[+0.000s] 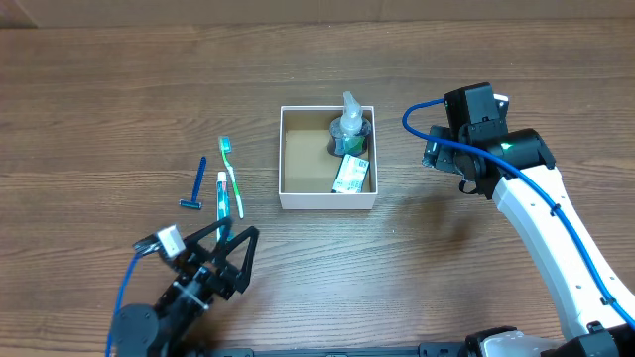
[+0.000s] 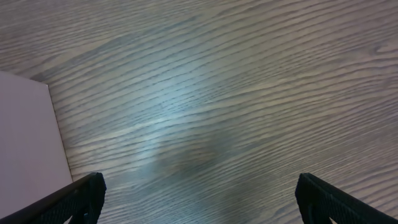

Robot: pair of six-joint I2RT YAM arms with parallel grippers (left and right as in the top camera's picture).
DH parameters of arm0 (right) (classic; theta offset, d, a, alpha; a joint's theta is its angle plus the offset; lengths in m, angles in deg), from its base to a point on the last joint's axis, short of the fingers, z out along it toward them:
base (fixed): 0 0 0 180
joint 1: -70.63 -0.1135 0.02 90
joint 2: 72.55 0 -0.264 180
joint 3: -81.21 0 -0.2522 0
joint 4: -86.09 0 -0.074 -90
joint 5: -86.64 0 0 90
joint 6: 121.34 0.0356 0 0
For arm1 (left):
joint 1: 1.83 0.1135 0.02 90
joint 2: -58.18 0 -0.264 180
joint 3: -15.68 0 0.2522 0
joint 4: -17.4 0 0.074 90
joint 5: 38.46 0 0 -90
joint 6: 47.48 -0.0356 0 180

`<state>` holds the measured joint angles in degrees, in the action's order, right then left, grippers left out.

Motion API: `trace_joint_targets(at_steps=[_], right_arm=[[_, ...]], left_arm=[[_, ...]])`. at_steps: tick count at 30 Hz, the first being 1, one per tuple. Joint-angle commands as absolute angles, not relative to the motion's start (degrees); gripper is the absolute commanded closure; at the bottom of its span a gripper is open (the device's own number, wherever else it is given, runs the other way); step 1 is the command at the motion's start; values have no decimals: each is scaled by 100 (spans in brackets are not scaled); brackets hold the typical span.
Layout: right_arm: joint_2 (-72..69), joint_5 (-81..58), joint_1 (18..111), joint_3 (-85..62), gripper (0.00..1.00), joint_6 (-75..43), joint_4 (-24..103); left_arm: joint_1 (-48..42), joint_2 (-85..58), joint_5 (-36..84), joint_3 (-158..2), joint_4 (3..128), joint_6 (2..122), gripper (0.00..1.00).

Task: Pack container
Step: 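Reach the left gripper toward the toothpaste tube and toothbrush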

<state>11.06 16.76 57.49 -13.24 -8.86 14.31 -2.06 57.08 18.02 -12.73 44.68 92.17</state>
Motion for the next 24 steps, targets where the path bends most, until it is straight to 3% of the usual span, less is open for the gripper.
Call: trace_joint_targets(at_steps=[1, 6, 10, 17, 24], right_arm=[[1008, 1757, 5764, -1188, 0, -857, 1455], [1008, 1757, 5764, -1188, 0, -857, 1455], [1008, 1757, 5764, -1188, 0, -857, 1455], [1008, 1757, 5764, -1188, 0, -857, 1455], [1008, 1757, 5764, -1188, 0, -857, 1455]], left_arm=[[-147, 5375, 2230, -2755, 5589, 7440, 0], [-147, 4339, 3544, -4272, 7840, 6684, 0], [-147, 3170, 3675, -4865, 8819, 6004, 0], [-147, 1282, 3822, -4880, 8789, 5880, 0], [-147, -52, 5229, -4882, 8389, 5845, 0]])
